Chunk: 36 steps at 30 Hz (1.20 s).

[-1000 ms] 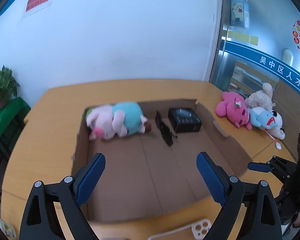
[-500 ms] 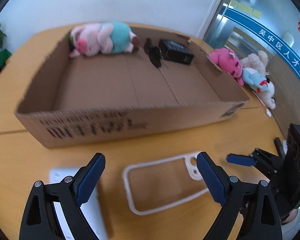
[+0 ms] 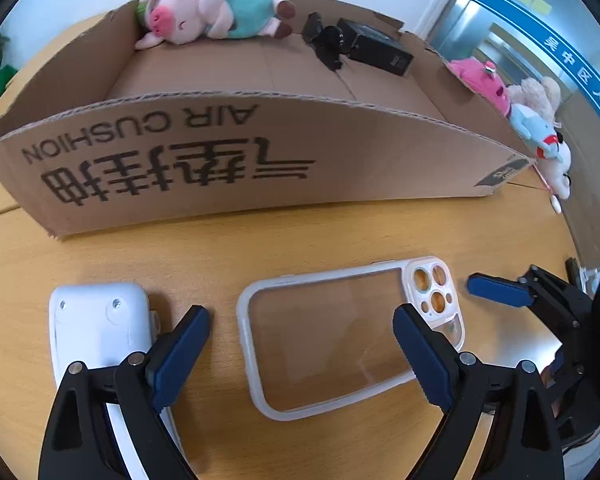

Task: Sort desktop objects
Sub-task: 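Move both grippers to the clear phone case and close them on its rim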

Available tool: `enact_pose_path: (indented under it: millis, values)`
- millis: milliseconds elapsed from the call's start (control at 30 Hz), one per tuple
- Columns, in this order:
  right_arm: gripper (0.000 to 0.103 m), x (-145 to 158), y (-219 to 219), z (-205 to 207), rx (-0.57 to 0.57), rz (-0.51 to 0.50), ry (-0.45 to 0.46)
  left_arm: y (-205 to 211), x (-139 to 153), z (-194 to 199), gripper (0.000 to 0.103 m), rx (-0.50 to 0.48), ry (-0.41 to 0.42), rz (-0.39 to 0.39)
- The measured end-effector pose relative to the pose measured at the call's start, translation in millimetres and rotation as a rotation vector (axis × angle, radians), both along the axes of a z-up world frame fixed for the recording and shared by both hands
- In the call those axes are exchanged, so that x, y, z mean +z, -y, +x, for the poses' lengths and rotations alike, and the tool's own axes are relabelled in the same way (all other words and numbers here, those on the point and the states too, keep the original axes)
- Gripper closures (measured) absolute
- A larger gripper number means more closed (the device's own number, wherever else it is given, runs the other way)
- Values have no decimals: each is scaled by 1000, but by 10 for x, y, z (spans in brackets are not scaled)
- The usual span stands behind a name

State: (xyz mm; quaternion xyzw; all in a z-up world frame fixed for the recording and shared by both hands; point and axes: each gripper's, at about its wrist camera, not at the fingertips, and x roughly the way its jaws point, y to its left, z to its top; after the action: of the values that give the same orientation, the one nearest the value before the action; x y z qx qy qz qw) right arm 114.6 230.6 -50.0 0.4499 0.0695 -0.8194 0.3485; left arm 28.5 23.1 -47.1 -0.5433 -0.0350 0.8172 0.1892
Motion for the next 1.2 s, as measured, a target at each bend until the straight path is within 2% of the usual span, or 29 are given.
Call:
enact_pose_path:
  millis: [100, 167, 300, 567, 667, 767, 933, 1033, 1167, 1200]
  values:
    - [24, -75, 53, -23, 9, -2, 29, -24, 3, -4, 11, -30, 5, 57]
    - [19, -87, 57, -30, -10, 1, 16, -41, -4, 3, 11, -36, 0, 66]
    - [18, -62, -20, -76, -52, -38, 24, -32, 34, -5, 12, -31, -13, 112]
    - [18, 289, -284, 98, -61, -157, -111, -70, 449, 125, 11, -52, -179, 201]
    - [18, 373, -387, 207, -66, -207, -144, -70, 491, 194, 11, -64, -196, 245]
    - [18, 353, -420, 268, -66, -227, -130, -51, 441, 261, 11, -83, -184, 295]
    - [18, 237, -447, 222, -110, -184, -106, -89, 305, 205, 11, -49, -139, 256]
    - [22, 168, -499, 119, -171, -138, -96, -91, 236, 133, 12, -19, -134, 216]
    - [44, 64, -474, -34, -208, -33, -100, -156, 112, 50, 32, -13, -117, 142]
    - [46, 36, -456, -72, -213, -15, -93, -133, 59, 33, 36, -3, -99, 131]
